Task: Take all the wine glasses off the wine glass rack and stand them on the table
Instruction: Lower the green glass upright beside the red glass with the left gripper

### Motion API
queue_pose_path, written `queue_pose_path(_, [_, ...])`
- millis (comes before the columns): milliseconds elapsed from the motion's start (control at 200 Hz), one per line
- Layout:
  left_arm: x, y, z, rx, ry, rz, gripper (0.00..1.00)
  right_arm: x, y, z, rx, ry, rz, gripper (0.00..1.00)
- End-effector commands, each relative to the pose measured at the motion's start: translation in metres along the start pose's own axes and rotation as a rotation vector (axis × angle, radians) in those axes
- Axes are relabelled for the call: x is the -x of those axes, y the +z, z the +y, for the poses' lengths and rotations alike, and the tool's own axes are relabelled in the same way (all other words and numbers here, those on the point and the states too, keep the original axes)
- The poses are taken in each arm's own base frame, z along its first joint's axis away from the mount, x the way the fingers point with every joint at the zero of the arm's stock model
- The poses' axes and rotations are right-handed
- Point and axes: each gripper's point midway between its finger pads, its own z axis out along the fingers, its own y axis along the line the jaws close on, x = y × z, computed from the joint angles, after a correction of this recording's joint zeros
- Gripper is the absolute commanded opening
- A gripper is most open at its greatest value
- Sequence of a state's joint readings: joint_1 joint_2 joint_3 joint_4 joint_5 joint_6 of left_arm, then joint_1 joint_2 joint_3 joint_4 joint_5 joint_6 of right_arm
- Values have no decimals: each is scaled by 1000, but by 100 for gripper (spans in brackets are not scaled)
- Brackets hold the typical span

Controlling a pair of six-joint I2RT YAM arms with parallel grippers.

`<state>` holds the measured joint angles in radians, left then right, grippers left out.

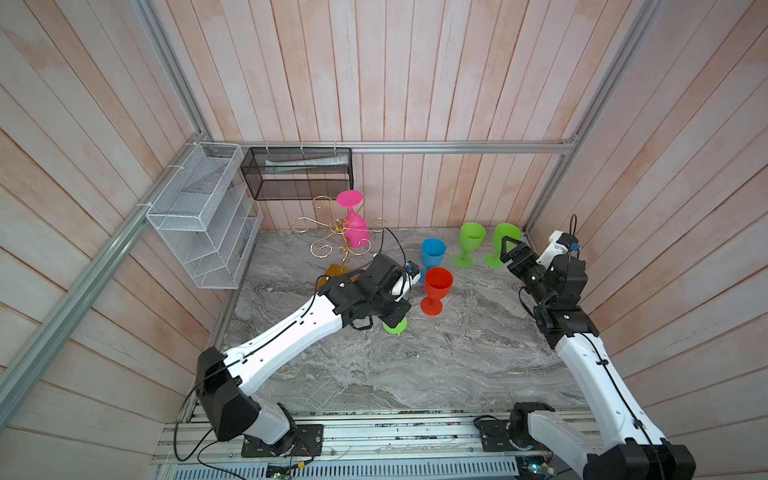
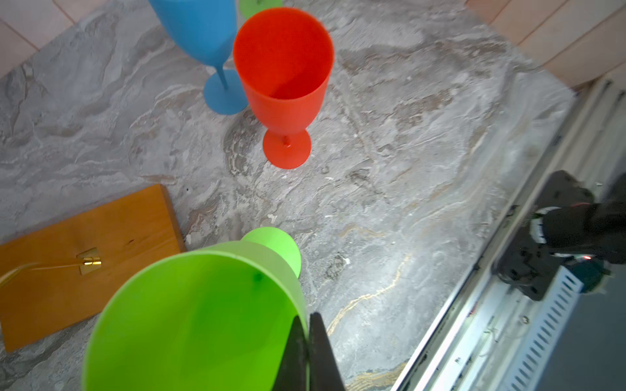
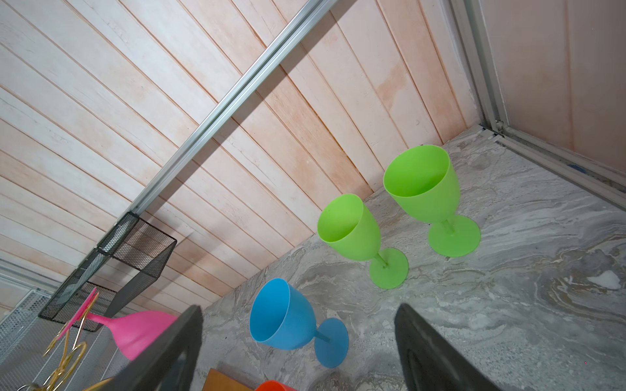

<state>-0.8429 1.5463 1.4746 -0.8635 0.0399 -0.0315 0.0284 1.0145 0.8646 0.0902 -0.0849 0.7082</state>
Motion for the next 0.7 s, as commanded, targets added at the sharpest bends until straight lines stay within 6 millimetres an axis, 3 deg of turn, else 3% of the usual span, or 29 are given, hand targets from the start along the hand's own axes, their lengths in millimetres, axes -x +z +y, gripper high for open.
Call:
queue_pose_path(0, [13,8,12,62,-23,-5,0,3,-1,5,13,-36,-23,89])
queue_pose_path(160, [15,39,13,72,-15,60,0,4,-2,4,9,-51,-27,89])
queue_pose_path(695, [17,72,8,157,20,111,3,-1,-2,1,11,-61,-18,89])
